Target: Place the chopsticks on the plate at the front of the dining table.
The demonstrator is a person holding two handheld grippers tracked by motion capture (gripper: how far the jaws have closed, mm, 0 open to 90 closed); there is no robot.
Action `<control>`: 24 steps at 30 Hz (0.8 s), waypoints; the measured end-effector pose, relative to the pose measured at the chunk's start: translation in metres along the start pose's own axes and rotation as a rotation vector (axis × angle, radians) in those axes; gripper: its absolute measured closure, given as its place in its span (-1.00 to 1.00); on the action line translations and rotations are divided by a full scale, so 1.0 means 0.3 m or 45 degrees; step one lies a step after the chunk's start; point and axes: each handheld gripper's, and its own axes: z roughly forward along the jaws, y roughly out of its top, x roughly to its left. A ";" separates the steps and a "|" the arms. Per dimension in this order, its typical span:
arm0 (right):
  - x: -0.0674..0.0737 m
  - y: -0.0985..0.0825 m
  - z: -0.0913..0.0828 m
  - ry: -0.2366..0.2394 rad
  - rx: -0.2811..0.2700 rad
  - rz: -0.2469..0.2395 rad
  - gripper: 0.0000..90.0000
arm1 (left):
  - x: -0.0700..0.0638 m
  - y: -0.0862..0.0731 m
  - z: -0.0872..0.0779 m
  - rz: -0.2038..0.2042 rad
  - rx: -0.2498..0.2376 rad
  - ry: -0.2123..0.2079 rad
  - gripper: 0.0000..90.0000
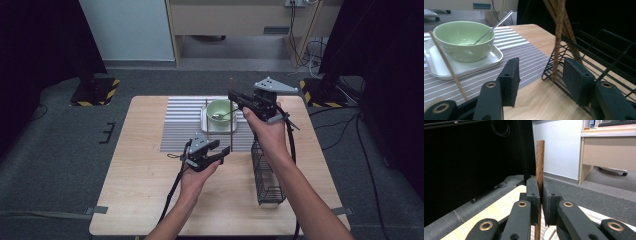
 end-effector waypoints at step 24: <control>0.001 -0.022 0.011 0.039 -0.017 0.084 0.88 | -0.007 -0.004 0.031 0.048 0.037 0.006 0.89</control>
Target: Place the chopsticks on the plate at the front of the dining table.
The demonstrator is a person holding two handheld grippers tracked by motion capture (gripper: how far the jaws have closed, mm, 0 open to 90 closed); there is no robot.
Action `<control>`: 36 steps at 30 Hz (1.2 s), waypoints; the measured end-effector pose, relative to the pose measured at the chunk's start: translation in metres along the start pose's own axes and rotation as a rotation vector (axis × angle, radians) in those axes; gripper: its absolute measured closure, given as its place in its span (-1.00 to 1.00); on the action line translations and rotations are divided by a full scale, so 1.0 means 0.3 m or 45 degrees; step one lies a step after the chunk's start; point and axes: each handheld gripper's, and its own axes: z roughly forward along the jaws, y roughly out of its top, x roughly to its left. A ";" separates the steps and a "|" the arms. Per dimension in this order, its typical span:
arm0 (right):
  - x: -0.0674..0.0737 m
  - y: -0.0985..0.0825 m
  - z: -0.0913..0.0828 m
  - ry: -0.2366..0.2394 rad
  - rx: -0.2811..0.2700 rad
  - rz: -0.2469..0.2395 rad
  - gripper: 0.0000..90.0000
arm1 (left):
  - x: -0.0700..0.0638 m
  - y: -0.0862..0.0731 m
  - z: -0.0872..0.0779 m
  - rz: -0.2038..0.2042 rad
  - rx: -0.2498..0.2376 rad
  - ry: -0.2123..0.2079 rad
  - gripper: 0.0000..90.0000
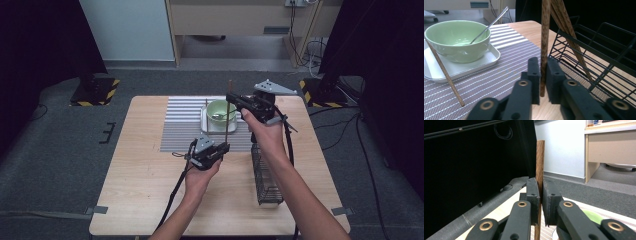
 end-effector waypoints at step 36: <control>-0.119 -0.055 -0.070 -0.168 0.153 -0.104 -0.27 | 0.051 -0.010 -0.059 0.024 0.047 0.136 0.91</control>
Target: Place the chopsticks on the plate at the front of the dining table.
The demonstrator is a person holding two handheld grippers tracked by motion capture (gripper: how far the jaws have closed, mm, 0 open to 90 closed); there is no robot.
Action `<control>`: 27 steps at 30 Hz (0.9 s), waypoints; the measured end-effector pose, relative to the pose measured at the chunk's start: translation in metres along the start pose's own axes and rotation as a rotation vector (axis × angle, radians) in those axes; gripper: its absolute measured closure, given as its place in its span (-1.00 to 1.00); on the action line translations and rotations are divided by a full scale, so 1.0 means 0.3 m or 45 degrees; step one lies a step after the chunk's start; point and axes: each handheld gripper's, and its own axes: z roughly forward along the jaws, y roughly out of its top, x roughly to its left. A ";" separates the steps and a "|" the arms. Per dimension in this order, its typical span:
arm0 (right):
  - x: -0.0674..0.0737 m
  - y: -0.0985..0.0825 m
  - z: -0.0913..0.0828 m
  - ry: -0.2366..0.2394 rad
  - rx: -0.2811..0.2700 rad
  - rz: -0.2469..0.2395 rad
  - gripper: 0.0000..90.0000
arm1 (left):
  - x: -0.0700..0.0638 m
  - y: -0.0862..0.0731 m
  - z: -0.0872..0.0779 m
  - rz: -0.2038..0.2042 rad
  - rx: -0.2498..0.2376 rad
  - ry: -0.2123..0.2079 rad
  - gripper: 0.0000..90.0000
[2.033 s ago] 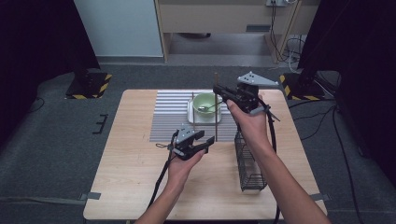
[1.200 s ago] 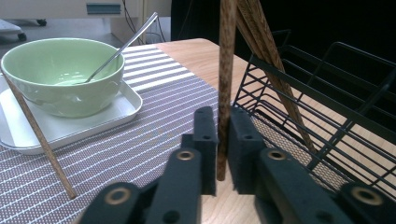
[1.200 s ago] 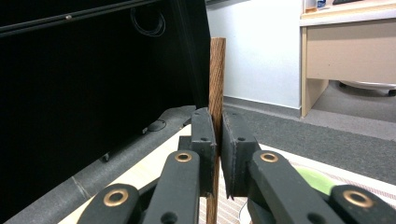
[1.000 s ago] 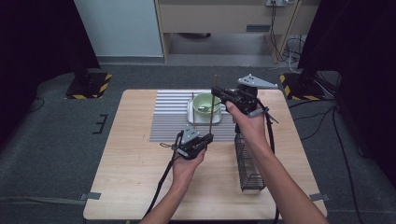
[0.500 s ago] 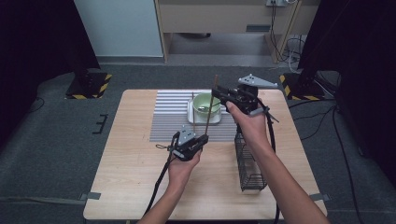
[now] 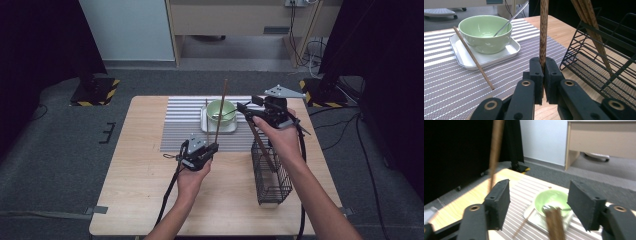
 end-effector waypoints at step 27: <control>-0.303 -0.175 -0.136 -0.248 0.090 0.113 -0.53 | 0.060 -0.007 -0.029 0.007 0.006 0.052 0.91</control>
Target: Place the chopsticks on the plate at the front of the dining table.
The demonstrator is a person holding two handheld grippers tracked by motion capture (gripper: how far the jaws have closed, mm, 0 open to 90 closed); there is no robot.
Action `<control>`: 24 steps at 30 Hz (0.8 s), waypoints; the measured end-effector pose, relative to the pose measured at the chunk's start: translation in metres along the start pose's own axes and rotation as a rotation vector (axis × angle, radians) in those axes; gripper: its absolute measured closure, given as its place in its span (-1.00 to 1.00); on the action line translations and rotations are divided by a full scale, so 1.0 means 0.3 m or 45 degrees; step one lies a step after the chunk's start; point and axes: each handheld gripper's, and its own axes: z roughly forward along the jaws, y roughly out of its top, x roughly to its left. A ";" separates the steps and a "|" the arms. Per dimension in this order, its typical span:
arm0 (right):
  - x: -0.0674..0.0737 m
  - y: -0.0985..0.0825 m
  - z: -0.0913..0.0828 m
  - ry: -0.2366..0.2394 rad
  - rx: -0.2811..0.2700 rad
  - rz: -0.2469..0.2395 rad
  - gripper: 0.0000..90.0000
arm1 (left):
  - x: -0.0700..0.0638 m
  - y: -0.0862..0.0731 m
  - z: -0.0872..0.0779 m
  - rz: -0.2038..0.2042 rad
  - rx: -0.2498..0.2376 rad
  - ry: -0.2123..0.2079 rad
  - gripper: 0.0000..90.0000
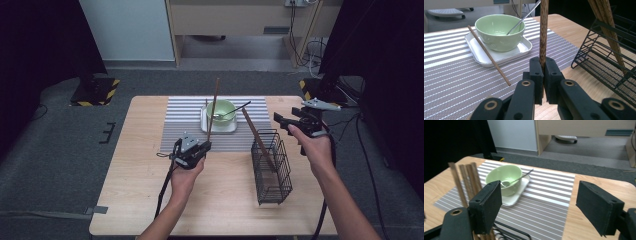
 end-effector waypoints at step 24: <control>-0.195 -0.247 0.001 -0.189 0.092 0.124 -0.53 | 0.033 -0.014 -0.011 -0.025 -0.008 0.030 0.91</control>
